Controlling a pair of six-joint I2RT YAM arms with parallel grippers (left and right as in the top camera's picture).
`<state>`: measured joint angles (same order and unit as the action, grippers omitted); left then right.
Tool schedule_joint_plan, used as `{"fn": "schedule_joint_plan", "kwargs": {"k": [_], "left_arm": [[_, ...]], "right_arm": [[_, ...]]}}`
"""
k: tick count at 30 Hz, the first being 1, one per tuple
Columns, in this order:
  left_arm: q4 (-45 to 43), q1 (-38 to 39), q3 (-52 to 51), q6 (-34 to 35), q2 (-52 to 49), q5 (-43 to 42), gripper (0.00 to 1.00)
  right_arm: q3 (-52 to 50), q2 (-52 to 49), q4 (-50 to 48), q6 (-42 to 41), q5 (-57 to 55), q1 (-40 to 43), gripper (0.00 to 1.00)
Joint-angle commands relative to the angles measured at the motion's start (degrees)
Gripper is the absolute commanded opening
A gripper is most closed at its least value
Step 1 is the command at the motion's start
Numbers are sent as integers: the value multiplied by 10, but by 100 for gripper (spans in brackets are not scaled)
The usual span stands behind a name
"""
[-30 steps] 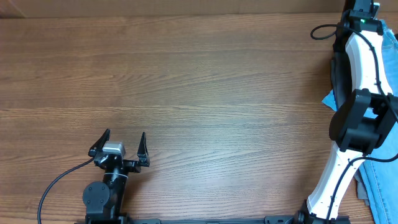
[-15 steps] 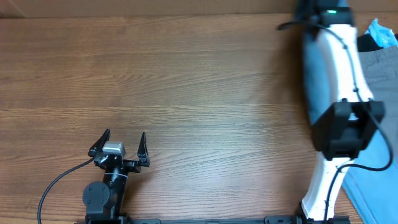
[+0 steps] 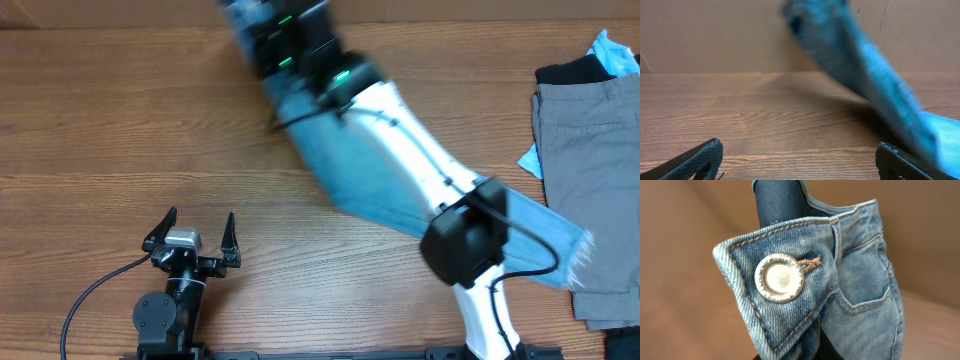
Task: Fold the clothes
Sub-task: 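Pull the jeans off the stack and lay them flat leftward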
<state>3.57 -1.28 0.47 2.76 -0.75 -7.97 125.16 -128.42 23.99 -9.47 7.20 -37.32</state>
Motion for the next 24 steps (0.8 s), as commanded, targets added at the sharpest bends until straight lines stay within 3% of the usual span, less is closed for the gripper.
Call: {"fn": "schedule_joint_plan", "kwargs": {"k": [1, 4, 7, 10, 11, 13, 16, 18, 24], "left_arm": [[1, -5, -2, -11, 5, -5, 100], [1, -5, -2, -11, 5, -5, 100], [1, -5, -2, -11, 5, -5, 100], [1, -5, -2, -11, 5, -5, 100], [1, -5, -2, -11, 5, -5, 100], [1, -5, -2, -11, 5, -5, 100], [1, -5, -2, -11, 5, -5, 100], [1, -5, -2, -11, 5, -5, 100], [1, -5, -2, -11, 5, -5, 100]], "right_arm": [[25, -15, -22, -28, 25, -44, 4], [25, -18, -30, -28, 25, -79, 7], [25, -18, -40, -28, 25, -90, 33], [26, -18, -50, -27, 22, -88, 35], [28, -18, -51, -27, 17, -83, 42], [34, -16, -48, -25, 12, -73, 74], [50, -8, -30, -25, 1, -47, 79], [68, 3, -1, -25, -18, -22, 99], [105, 64, 146, -26, -50, 84, 100]]}}
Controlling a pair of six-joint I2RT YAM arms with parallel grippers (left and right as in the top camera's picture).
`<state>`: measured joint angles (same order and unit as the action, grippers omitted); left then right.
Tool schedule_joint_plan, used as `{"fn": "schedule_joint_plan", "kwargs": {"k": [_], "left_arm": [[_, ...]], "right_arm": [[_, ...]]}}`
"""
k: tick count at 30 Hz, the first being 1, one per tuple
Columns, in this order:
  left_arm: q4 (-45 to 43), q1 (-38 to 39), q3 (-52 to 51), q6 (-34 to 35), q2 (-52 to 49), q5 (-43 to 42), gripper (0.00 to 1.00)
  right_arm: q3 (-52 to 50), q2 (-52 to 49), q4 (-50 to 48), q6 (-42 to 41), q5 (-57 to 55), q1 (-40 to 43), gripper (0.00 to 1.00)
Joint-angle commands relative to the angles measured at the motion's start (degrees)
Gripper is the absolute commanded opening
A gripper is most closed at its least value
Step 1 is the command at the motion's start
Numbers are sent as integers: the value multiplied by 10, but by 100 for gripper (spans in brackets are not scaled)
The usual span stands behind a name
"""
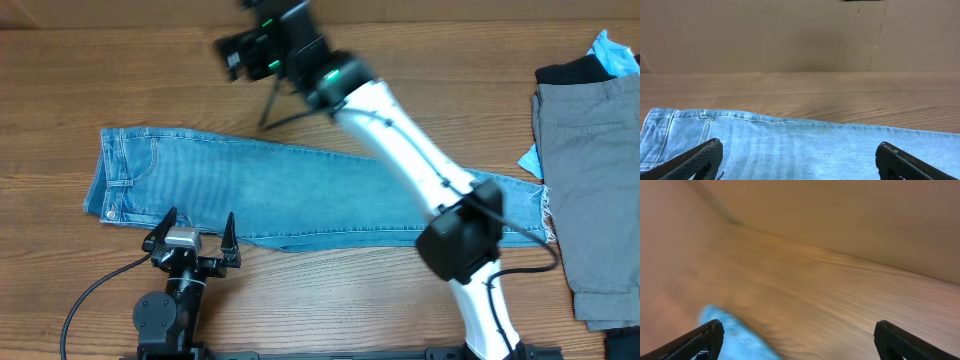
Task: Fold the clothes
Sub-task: 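Pull the jeans off the stack and lay them flat leftward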
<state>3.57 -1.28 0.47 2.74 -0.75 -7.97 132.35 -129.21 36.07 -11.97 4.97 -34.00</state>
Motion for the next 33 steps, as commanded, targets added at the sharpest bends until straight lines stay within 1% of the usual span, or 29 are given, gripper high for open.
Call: {"fn": "schedule_joint_plan", "kwargs": {"k": [1, 7, 11, 15, 19, 22, 28, 33], "left_arm": [[1, -5, -2, -11, 5, -5, 100], [1, -5, -2, -11, 5, -5, 100], [1, -5, -2, -11, 5, -5, 100], [1, -5, -2, -11, 5, -5, 100], [1, -5, -2, -14, 5, -1, 100], [1, -5, -2, -15, 5, 7, 100], [-9, -5, -2, -14, 5, 6, 100], [-65, -5, -2, -13, 5, -39, 100]], "right_arm": [[34, 84, 55, -1, -27, 71, 100], [34, 127, 257, 0, -32, 193, 100], [33, 124, 391, -1, -85, 278, 100], [22, 120, 481, -1, -88, 352, 100], [5, 120, 519, -1, -49, 412, 100], [-4, 116, 534, -1, -26, 439, 100], [-10, 113, 525, -1, -25, 464, 100], [-10, 113, 492, -1, -20, 467, 100]]}}
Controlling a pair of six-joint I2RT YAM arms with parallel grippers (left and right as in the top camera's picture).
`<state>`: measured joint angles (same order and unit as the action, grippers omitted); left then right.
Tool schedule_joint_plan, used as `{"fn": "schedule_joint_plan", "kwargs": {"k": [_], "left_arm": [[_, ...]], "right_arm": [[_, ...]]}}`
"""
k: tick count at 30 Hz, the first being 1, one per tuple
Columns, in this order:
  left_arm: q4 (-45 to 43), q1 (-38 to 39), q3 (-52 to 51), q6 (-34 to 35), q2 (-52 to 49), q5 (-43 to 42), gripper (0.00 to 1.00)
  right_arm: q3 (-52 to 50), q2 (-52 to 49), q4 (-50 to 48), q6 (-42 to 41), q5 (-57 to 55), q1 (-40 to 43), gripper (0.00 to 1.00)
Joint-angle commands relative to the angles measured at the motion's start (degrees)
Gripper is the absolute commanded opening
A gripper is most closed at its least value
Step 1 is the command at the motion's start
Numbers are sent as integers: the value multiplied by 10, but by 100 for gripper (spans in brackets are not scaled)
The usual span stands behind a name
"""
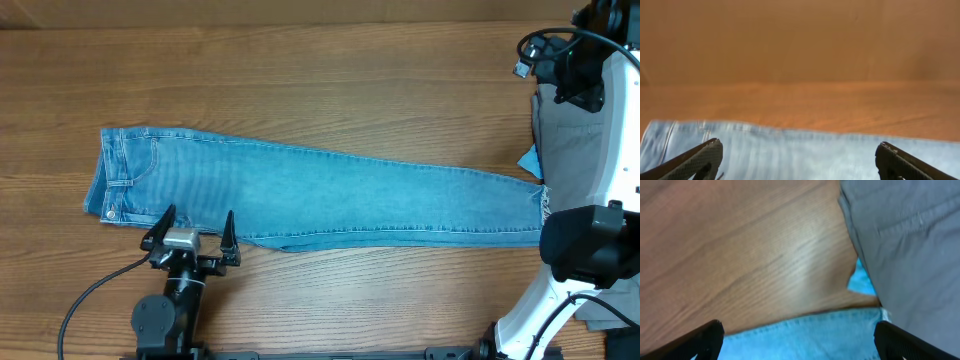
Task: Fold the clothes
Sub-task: 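Pull the jeans off the stack and lay them flat leftward, then move the left gripper to the jeans waistband at the left end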
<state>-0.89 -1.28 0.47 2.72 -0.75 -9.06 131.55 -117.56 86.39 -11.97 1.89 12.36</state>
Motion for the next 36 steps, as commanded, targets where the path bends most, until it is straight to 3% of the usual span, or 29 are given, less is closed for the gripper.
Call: {"fn": "schedule_joint_plan", "kwargs": {"k": [1, 7, 12, 17, 22, 26, 30, 36], "left_arm": [[-33, -5, -2, -14, 5, -30, 100], [-51, -8, 27, -15, 2, -30, 100], [4, -11, 114, -38, -56, -25, 100], [100, -18, 271, -95, -223, 15, 100], [307, -27, 500, -168, -448, 44, 100], [405, -27, 628, -172, -573, 50, 100], [444, -38, 706, -170, -668, 81, 100], [571, -148, 829, -175, -809, 56, 100]], "right_arm": [[-2, -3, -17, -1, 12, 3, 100], [-2, -3, -23, -1, 12, 3, 100], [-2, -3, -23, -1, 12, 3, 100], [-2, -3, -23, -1, 12, 3, 100], [-2, -3, -23, -1, 12, 3, 100], [-2, -3, -23, -1, 12, 3, 100], [-2, -3, -23, -1, 12, 3, 100], [-2, -3, -23, -1, 12, 3, 100]]}}
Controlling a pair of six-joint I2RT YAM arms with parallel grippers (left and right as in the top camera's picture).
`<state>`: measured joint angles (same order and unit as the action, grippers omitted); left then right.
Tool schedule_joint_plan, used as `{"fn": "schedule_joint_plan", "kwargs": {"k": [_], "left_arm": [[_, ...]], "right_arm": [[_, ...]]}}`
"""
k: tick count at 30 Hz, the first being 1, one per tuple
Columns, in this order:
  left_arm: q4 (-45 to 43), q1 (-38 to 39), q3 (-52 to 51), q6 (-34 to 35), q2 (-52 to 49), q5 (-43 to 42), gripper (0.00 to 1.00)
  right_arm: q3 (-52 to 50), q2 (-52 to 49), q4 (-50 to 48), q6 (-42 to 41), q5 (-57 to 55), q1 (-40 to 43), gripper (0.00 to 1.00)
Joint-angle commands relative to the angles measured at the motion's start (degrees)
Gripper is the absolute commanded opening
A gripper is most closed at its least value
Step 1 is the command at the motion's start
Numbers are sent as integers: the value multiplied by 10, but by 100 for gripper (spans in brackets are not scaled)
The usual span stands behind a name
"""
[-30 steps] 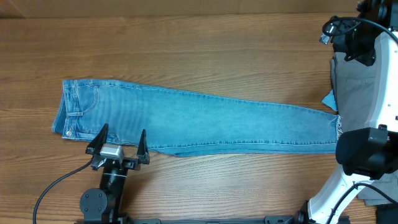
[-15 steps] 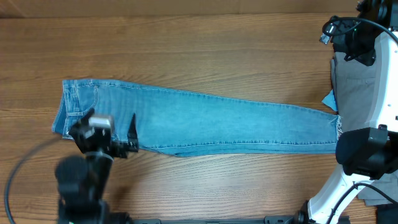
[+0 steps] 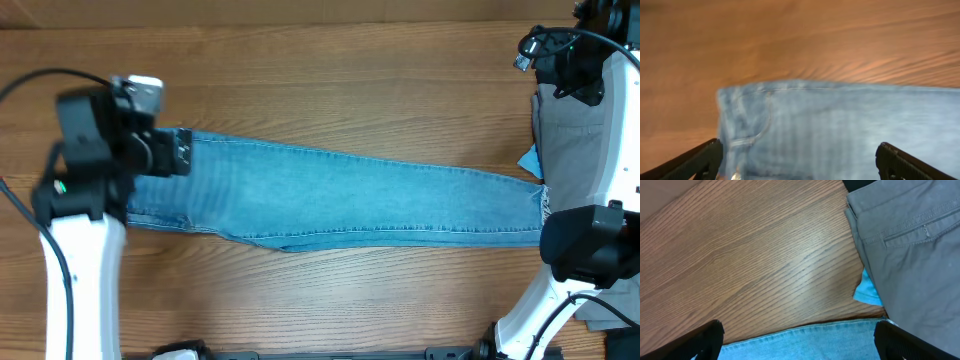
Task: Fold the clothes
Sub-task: 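Move the left gripper to the jeans waistband at the left end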
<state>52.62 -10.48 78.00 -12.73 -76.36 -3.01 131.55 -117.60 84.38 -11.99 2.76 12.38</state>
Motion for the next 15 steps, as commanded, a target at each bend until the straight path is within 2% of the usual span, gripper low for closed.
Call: {"fn": "schedule_joint_plan", "kwargs": {"k": [1, 5, 10, 15], "left_arm": [[59, -80, 69, -33, -77, -22, 100], [110, -177, 108, -79, -164, -97, 100], [108, -268, 115, -169, -244, -228, 100], [96, -311, 115, -208, -311, -236, 100]], "right_arm": [[-2, -3, -3, -1, 3, 3, 100], [-2, -3, -3, -1, 3, 3, 100], [-2, -3, -3, -1, 3, 3, 100], [-2, -3, -3, -1, 3, 3, 100]]}}
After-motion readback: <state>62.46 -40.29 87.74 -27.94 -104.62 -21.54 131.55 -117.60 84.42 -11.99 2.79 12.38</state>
